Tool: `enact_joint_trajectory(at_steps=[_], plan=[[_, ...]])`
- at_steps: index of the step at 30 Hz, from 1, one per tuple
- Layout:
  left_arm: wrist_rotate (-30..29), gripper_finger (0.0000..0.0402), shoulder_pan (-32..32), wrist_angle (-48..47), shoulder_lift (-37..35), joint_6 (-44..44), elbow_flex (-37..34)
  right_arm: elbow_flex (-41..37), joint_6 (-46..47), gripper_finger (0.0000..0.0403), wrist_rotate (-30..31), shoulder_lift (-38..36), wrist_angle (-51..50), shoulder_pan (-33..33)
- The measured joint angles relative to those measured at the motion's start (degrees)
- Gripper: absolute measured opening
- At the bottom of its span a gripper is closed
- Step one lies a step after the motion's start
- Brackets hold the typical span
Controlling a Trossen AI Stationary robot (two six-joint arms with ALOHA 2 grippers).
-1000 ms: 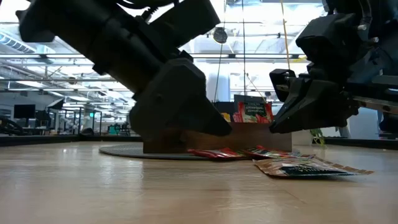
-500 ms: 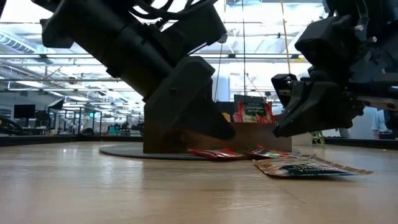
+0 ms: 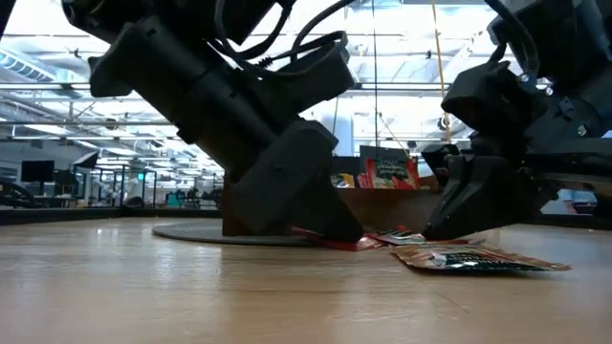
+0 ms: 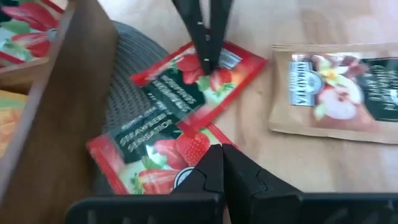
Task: Pick & Place Tea
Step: Put the red tea bag into the right section of the wooden organizer
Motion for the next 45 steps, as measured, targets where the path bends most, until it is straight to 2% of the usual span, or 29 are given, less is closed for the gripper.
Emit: enact_joint_trajectory(at_steps=[7,14,20,25,29,33,38,42,45], plan=[[0.43,0.0017,-2.9,-1.21,0.1,-4.52,-0.03,0.02,6.01,0.0,0.73,-0.26,-1.5,2.63],[0.73,0.0004,-5.77,-2.9,0.1,-9.24,-0.03,-0.04,9.35,0.0,1.44,-0.22,-1.95,4.67],[1.11,0.0014,-7.95,-3.39,0.12,-13.14,-0.05,-0.04,15.41,0.0,1.98,-0.17,-1.98,6.32],[0.88,0.0004,-9.78,-3.44,0.16,-13.88,-0.11,-0.15,23.28,0.0,6.22,-0.07,-1.22,9.67],[1.76,0.0016,-10.97,-3.76,-0.2,-13.04,-0.13,-0.31,29.67,0.0,10.11,0.08,1.31,13.02],[1.42,0.0026,-11.89,-4.62,-2.1,-11.01,-0.42,-0.22,29.27,0.0,14.19,0.12,5.15,16.4],[0.07,0.002,-12.81,-4.85,-7.06,-6.86,-0.56,3.11,22.98,0.0,17.52,0.08,5.62,18.86],[-3.86,0.0008,-12.5,-2.23,-10.17,-6.64,-0.4,5.38,17.16,0.0,17.82,-0.22,0.86,18.66],[-3.57,0.0004,-11.48,-1.36,-10.41,-5.19,-0.42,5.42,16.54,0.0,17.8,-0.42,-2.94,17.06]])
